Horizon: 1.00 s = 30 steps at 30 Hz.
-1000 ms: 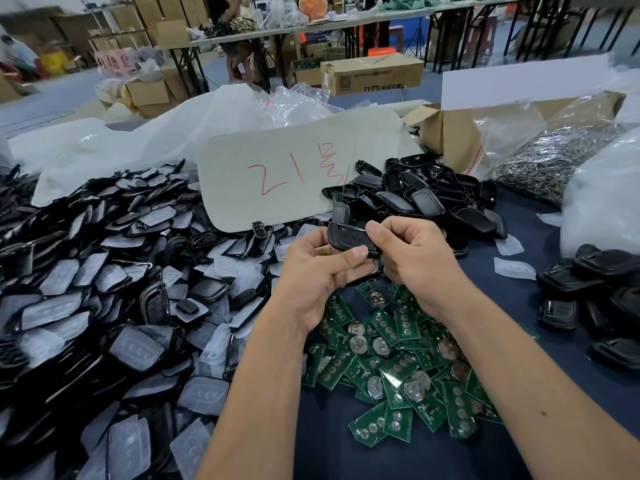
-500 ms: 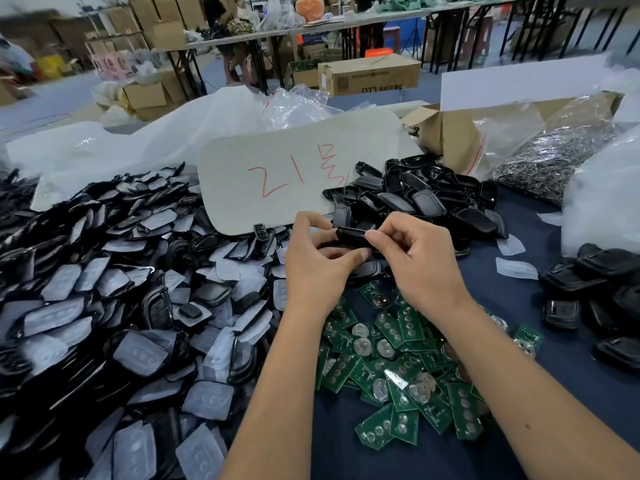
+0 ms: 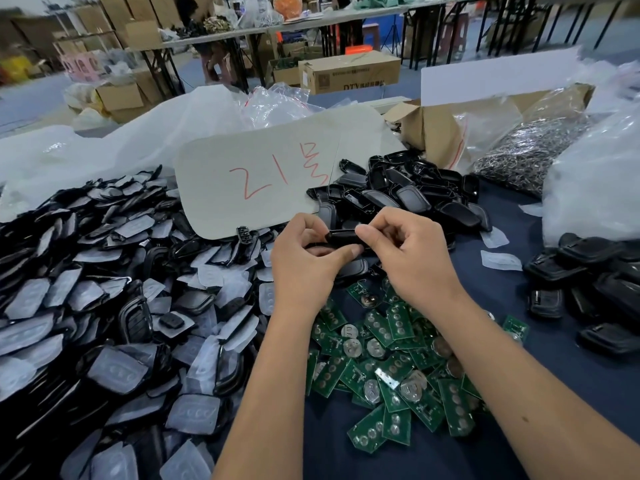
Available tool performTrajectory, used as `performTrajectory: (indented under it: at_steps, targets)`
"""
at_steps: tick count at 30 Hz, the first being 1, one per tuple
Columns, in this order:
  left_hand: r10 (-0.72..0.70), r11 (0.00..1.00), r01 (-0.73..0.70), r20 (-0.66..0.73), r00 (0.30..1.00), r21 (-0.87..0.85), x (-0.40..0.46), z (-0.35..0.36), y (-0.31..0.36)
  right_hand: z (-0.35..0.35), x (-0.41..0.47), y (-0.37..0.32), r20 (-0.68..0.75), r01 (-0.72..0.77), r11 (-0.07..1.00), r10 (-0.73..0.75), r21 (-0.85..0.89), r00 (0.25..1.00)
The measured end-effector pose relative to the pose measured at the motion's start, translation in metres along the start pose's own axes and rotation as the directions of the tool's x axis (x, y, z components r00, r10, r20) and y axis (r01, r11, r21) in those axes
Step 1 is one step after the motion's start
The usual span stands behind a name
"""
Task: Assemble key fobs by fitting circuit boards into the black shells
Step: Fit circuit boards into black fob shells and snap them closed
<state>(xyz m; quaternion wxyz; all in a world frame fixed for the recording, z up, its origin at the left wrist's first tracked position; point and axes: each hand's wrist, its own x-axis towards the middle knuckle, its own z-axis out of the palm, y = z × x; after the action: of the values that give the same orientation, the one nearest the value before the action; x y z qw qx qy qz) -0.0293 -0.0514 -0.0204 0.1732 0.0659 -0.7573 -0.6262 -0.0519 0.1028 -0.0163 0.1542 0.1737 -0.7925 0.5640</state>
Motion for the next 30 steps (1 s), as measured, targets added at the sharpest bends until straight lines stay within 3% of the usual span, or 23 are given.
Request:
performTrajectory:
  at_steps: [8,13,15,18,21,27,30]
  targets:
    - [-0.029,0.999,0.026,-0.063,0.998,-0.04,-0.004,0.003,0.005,0.001,0.001,-0.01,-0.045,0.009,0.992,-0.015,-0.128,0.999]
    - [-0.042,0.995,0.045,0.028,0.999,-0.093,-0.014,0.031,0.028,-0.037,0.0,-0.011,-0.115,-0.128,0.986,0.116,-0.109,0.987]
    - [-0.033,0.997,0.042,0.139,0.99,-0.062,-0.017,0.055,0.036,-0.064,-0.001,-0.007,-0.177,-0.182,0.965,0.149,-0.189,0.973]
    - [-0.093,0.996,0.089,0.327,0.94,0.028,-0.022,0.105,0.048,-0.112,-0.002,0.0,-0.238,-0.286,0.89,0.21,-0.355,0.948]
    - [-0.122,0.99,0.143,0.436,0.892,-0.017,-0.036,0.157,0.065,-0.162,-0.004,0.01,-0.299,-0.397,0.79,0.281,-0.467,0.912]
    - [-0.07,0.996,0.036,0.491,0.868,0.079,-0.051,0.212,0.079,-0.22,-0.005,0.019,-0.372,-0.516,0.58,0.357,-0.63,0.857]
    - [-0.038,0.996,0.0,0.454,0.89,0.084,-0.052,0.212,0.077,-0.228,-0.008,0.013,-0.468,-0.539,0.541,0.278,-0.646,0.839]
